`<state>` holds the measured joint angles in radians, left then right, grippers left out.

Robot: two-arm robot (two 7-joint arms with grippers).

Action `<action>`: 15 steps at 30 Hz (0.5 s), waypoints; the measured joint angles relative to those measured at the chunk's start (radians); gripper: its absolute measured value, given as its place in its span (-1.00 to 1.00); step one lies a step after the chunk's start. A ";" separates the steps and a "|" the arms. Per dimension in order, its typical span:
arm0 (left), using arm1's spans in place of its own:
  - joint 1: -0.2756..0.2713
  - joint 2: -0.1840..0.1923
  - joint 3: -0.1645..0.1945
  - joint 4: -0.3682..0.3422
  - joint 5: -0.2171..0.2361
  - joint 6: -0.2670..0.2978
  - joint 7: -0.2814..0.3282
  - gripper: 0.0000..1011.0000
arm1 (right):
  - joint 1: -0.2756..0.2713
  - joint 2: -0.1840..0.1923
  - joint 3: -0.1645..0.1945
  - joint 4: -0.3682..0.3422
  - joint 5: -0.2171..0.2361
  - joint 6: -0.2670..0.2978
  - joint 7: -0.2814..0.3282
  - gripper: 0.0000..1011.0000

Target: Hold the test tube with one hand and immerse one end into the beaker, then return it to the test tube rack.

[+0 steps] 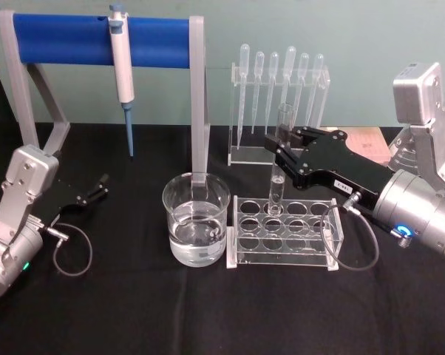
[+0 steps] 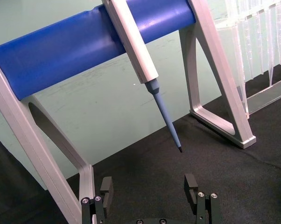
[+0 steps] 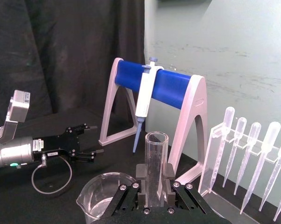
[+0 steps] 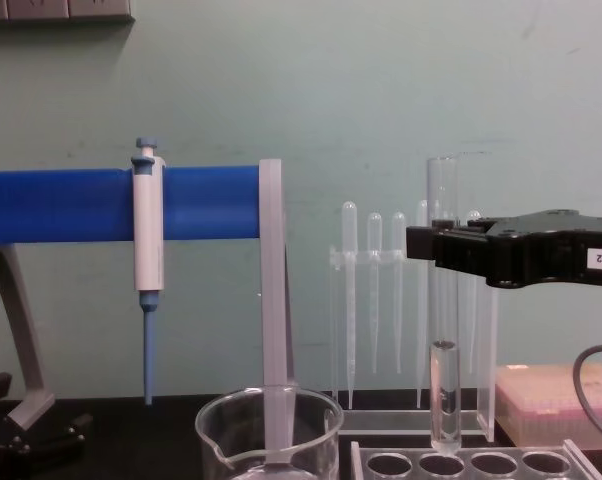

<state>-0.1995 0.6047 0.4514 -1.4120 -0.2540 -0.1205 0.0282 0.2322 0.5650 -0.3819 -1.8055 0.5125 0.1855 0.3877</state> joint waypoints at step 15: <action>0.000 0.000 0.000 0.000 0.000 0.000 0.000 0.98 | 0.000 0.000 0.000 0.000 0.000 0.000 0.001 -0.56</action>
<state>-0.1995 0.6047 0.4514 -1.4120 -0.2539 -0.1205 0.0282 0.2323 0.5650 -0.3821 -1.8055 0.5124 0.1855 0.3883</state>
